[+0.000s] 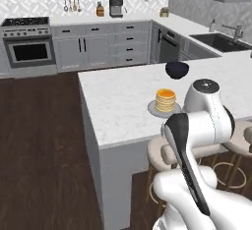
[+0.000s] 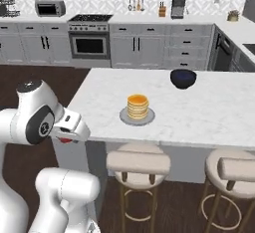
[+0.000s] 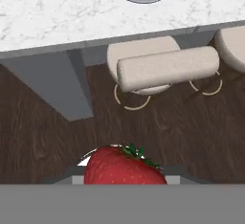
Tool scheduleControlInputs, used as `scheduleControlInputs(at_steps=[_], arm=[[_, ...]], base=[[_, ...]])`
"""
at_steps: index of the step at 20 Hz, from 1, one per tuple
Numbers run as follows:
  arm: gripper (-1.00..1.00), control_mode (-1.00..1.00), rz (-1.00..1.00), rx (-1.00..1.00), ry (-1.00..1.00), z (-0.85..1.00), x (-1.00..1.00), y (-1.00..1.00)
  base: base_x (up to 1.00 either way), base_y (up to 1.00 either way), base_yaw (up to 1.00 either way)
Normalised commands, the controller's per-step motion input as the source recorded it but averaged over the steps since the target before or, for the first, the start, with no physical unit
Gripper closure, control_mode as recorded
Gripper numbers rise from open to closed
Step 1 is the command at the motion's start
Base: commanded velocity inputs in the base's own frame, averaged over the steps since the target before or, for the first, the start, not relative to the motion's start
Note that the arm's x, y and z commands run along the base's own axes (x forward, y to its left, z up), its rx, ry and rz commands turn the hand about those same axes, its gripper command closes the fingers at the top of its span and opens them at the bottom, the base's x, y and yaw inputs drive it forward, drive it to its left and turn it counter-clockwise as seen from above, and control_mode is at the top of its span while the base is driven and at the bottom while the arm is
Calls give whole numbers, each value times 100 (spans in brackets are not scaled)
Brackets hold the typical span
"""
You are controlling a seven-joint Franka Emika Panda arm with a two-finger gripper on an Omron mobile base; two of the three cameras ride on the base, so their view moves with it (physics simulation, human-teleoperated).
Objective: Take the strawberry from the fridge and place it on top of the pancake, located on the dining counter.
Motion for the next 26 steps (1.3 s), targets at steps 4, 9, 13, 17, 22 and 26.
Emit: scheduleControlInputs(at_steps=[4, 9, 13, 17, 22, 26], arm=[[100, 100, 0, 0, 0, 0, 0, 0], [100, 100, 0, 0, 0, 0, 0, 0], [100, 100, 0, 0, 0, 0, 0, 0], [100, 100, 0, 0, 0, 0, 0, 0], [100, 100, 0, 0, 0, 0, 0, 0], [100, 100, 0, 0, 0, 0, 0, 0]], base=[[0, -80, 41], [11, -85, -1], [42, 18, -29], [42, 55, -20], [20, 38, 0], [24, 3, 0]])
